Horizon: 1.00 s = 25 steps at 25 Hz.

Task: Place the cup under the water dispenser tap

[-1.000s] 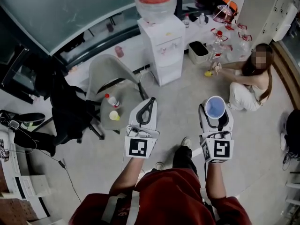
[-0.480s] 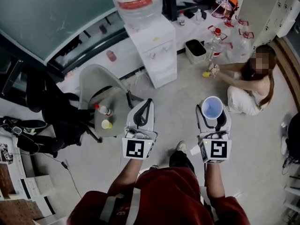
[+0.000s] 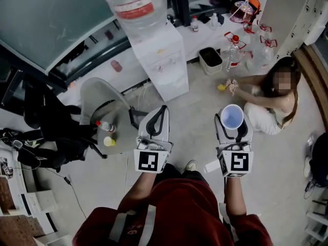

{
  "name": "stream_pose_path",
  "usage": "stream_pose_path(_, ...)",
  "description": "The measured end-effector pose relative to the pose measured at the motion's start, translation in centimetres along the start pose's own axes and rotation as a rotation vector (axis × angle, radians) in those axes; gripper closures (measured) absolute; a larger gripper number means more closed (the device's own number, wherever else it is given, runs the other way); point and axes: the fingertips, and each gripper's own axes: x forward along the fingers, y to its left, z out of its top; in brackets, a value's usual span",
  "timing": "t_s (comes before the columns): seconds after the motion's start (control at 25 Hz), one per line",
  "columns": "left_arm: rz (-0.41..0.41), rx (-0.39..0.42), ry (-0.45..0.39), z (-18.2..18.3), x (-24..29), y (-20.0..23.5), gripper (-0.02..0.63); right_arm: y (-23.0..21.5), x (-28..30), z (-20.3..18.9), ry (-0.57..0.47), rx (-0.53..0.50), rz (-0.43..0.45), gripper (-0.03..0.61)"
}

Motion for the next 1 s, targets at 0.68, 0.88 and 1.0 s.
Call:
stream_pose_path(0.68,0.041,-0.033,0.047,-6.4,6.8,5.3,0.616,-0.1,10.3,-4.1,0.063,0.011,0.044,0.270)
stream_pose_path(0.88,0.053,-0.043,0.088,-11.1,9.8,8.3,0.616,0.6,15.7,-7.8,0.117,-0.008,0.077,0.270)
stream_pose_path(1.0,0.049,-0.049,0.116,-14.3,11.6,9.5,0.615,1.2,18.7,-10.5,0.150,0.014,0.103,0.270)
